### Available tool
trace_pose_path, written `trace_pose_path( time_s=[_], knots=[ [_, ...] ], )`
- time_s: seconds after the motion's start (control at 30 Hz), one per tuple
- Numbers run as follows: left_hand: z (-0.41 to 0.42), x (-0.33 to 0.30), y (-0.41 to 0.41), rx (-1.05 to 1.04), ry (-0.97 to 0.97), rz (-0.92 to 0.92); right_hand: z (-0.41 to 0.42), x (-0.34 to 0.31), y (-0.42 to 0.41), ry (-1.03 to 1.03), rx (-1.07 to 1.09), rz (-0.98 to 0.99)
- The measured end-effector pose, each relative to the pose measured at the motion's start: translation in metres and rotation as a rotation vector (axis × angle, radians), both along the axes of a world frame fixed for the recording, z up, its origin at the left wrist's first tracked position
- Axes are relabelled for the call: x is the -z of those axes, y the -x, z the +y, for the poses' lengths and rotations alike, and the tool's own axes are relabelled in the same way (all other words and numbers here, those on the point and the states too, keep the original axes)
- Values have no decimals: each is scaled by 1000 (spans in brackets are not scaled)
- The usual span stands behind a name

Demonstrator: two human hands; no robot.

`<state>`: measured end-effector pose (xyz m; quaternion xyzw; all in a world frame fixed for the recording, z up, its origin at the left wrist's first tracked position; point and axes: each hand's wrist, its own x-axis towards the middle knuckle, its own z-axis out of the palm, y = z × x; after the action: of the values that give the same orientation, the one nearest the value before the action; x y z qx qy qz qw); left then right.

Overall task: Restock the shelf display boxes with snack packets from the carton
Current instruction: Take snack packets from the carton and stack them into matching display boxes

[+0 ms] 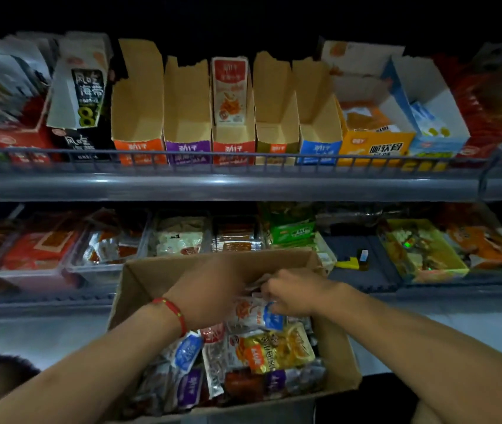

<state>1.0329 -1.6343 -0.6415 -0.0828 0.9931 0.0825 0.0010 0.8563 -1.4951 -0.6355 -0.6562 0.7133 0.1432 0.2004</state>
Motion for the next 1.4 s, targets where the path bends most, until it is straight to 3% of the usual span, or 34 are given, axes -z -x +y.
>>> trace_pose_path(
  time_s=[0.13,0.3,0.37,0.5,0.7,0.9,1.13,1.27,1.4],
  knots=[
    [-3,24,5,-51,-159,-275,-2,35,-9,-57,-7,122],
    [-3,39,8,-65,-164,-272,-5,50,-15,45,-49,181],
    [-4,40,9,-81,-207,-234,-9,41,-11,128,-27,91],
    [-4,24,13,-142,-382,-146,-8,3,3,202,247,-344],
    [4,-25,19,-325,-911,89,15,-68,26,522,601,-793],
    [25,-44,25,-386,-1088,217,31,-94,32,587,657,-747],
    [21,-85,48,-346,-512,629,60,-161,85,941,681,-500],
    [17,-122,83,-241,-159,659,57,-211,115,1203,588,-266],
    [20,-145,121,-186,77,634,26,-249,144,1322,571,-88]
  ],
)
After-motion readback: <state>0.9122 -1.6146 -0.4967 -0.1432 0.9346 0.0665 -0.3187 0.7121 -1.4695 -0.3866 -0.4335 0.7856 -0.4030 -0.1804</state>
